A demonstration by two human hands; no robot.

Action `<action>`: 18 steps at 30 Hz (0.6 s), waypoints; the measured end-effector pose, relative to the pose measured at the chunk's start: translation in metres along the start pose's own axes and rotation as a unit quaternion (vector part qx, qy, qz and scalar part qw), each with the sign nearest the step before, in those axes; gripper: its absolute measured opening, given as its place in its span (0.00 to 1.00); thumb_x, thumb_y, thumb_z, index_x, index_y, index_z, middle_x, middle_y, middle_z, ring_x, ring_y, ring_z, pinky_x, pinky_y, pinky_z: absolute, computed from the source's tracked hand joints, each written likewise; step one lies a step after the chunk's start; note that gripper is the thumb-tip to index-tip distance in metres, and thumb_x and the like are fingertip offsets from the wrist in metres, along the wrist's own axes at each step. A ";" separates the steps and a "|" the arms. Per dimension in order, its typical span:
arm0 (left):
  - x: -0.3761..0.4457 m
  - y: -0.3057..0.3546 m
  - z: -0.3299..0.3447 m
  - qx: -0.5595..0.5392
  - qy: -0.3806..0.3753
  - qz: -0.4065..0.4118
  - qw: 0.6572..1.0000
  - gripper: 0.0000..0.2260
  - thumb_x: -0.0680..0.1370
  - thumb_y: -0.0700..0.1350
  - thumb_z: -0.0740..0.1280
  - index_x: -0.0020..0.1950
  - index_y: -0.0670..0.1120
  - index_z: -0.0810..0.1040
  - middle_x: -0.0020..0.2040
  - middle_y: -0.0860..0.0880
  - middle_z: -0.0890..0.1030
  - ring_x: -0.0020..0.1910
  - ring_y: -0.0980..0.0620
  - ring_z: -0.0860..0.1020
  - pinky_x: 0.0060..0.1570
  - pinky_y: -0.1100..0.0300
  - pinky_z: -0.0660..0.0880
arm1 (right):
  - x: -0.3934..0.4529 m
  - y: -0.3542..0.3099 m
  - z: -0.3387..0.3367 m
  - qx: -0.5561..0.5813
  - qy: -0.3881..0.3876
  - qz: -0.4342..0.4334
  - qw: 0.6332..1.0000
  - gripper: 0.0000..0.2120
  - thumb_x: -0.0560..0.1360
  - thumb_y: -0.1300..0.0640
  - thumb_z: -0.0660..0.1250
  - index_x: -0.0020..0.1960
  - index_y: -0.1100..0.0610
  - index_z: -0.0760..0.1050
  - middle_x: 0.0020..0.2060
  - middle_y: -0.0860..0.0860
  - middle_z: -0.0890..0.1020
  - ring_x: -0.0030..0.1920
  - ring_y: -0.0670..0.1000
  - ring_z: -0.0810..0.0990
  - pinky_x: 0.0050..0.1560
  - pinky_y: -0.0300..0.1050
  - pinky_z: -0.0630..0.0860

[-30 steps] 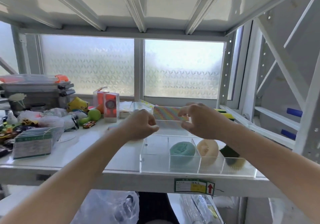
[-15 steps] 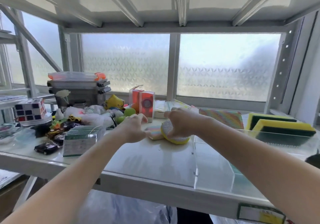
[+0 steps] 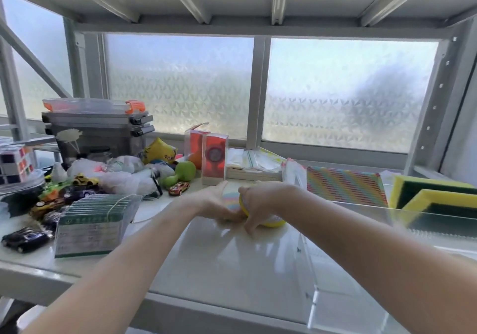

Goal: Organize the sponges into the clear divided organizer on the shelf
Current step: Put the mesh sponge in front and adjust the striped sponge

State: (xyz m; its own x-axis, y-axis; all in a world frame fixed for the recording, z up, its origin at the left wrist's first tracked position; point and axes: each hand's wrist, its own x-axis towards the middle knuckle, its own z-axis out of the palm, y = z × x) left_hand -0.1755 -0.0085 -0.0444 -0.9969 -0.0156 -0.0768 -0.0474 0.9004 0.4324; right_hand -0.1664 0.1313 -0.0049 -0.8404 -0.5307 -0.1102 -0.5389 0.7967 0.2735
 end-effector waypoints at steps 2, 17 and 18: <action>0.004 0.000 0.001 -0.011 -0.008 0.003 1.000 0.53 0.60 0.66 0.72 0.76 0.52 0.48 0.69 0.49 0.71 0.62 0.48 0.73 0.59 0.59 0.70 | 0.000 0.002 0.002 0.007 0.010 0.000 1.000 0.36 0.68 0.46 0.71 0.70 0.57 0.62 0.60 0.55 0.76 0.60 0.57 0.74 0.45 0.44 0.68; -0.032 0.004 -0.019 -0.033 0.126 0.055 0.990 0.42 0.62 0.53 0.76 0.72 0.52 0.60 0.60 0.45 0.67 0.54 0.47 0.73 0.53 0.55 0.77 | -0.020 0.005 -0.014 0.025 0.186 -0.007 0.982 0.25 0.72 0.60 0.68 0.65 0.62 0.61 0.55 0.60 0.76 0.51 0.60 0.78 0.36 0.47 0.67; -0.038 0.005 -0.022 -0.034 0.141 0.067 0.987 0.42 0.62 0.53 0.76 0.72 0.53 0.61 0.59 0.46 0.67 0.54 0.47 0.73 0.54 0.55 0.77 | -0.023 0.006 -0.017 0.022 0.199 -0.012 0.980 0.23 0.71 0.64 0.68 0.62 0.61 0.63 0.55 0.60 0.76 0.48 0.60 0.77 0.32 0.46 0.66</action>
State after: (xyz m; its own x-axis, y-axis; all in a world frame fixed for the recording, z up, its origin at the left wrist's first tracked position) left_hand -0.1394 -0.0131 -0.0195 -0.9720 -0.0277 0.2333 0.0906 0.8720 0.4810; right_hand -0.1492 0.1441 0.0153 -0.7432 -0.6135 0.2672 -0.5677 0.7894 0.2334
